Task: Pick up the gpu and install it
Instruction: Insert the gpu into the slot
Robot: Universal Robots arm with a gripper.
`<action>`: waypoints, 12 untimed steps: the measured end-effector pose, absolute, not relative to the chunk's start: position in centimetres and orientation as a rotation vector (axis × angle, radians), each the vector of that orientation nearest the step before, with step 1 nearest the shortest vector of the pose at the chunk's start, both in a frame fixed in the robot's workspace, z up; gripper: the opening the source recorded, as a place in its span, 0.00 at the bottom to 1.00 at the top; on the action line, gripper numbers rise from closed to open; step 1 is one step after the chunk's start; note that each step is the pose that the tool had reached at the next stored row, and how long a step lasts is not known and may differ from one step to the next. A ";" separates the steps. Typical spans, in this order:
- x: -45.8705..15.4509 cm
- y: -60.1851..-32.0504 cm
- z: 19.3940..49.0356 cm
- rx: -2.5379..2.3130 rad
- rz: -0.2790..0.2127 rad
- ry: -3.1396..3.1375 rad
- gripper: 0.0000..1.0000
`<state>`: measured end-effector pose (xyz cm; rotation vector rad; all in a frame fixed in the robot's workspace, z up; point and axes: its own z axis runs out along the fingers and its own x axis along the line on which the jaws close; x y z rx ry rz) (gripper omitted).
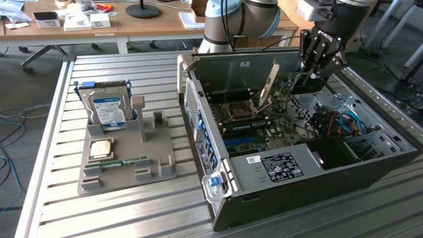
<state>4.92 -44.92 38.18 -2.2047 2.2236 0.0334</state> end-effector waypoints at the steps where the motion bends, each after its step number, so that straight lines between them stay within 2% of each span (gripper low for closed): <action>1: 4.9 -44.9 38.0 -2.205 0.033 2.224 0.27; 12: 3.9 -44.9 36.9 -2.205 0.033 2.224 0.27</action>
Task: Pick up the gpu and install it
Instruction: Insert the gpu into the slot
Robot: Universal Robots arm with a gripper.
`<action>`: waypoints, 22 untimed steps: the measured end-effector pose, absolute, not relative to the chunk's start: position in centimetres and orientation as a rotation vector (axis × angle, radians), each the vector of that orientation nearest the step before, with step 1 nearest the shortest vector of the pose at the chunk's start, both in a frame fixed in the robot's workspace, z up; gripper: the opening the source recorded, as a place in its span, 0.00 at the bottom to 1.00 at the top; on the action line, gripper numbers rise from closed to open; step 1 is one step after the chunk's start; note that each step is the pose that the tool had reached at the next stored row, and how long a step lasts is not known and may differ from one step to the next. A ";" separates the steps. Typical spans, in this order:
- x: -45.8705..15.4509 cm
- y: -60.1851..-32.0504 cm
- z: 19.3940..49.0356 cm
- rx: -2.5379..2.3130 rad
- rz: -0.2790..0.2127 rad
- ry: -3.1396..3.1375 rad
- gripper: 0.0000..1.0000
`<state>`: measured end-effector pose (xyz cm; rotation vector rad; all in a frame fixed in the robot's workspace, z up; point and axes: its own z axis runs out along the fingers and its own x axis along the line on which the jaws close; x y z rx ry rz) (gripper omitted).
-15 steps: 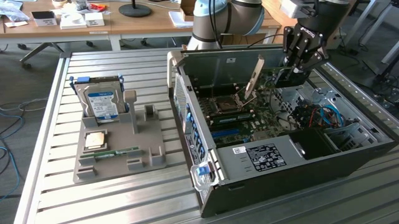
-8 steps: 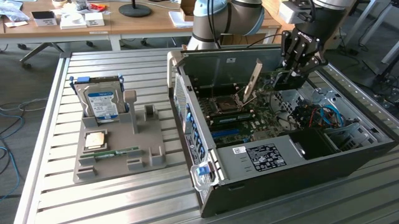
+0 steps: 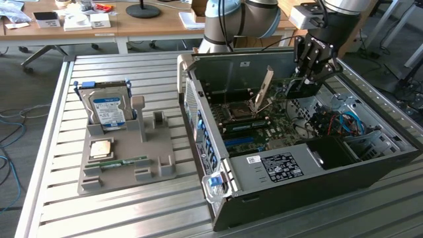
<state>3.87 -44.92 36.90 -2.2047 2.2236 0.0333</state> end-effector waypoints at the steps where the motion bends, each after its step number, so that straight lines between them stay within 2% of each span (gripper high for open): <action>1: 3.7 -44.9 36.8 -2.205 0.033 2.223 0.27; 22: 1.4 -44.9 33.9 -2.205 0.033 2.223 0.27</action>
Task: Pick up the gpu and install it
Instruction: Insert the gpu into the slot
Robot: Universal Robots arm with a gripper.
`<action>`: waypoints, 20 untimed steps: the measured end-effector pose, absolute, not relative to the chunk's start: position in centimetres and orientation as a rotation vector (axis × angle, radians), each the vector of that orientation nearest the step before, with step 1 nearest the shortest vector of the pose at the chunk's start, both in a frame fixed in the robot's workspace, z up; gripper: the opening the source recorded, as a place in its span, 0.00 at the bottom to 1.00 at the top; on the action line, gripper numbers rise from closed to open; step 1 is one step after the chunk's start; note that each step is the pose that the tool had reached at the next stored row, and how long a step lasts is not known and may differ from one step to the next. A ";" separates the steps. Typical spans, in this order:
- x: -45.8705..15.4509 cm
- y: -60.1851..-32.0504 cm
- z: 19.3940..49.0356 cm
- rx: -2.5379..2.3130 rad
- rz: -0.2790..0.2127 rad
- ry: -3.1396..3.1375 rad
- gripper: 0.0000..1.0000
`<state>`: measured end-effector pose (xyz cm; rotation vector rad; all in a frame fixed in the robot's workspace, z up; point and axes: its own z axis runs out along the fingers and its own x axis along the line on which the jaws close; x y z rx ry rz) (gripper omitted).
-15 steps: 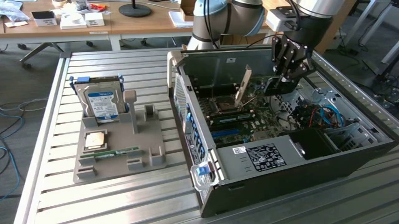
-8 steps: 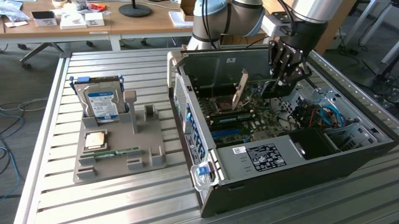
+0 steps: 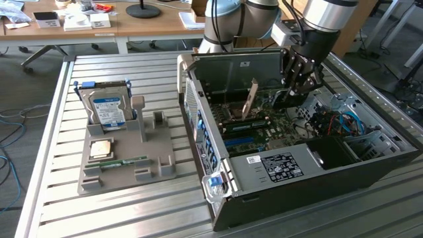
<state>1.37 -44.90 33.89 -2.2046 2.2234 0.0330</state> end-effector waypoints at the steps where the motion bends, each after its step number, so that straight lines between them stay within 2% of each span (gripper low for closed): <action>1: 1.3 -44.9 33.8 -2.205 0.033 2.223 0.27; 20: -0.4 -44.9 33.0 -2.204 0.033 2.224 0.27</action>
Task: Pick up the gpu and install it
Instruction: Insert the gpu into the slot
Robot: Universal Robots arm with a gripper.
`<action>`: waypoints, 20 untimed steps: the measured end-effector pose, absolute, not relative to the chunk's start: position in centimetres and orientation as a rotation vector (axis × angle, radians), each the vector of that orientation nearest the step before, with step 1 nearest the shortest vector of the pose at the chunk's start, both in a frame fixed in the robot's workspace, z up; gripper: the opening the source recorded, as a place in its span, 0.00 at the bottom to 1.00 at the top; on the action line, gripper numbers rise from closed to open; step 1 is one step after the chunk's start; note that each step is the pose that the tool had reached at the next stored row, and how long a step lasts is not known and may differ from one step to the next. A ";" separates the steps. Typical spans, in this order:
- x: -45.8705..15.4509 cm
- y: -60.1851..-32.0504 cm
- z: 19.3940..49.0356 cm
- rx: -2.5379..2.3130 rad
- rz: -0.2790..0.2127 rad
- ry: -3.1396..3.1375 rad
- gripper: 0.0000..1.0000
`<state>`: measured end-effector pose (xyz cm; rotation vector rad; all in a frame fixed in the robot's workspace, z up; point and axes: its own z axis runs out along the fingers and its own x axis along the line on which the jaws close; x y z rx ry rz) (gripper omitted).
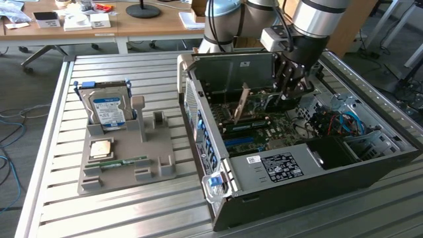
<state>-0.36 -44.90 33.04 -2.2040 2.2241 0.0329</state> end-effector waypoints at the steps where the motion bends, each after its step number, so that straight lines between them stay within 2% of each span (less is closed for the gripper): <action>1: -0.5 -44.9 33.0 -2.204 0.033 2.224 0.27; 20: -1.6 -44.9 30.8 -2.203 0.033 2.225 0.27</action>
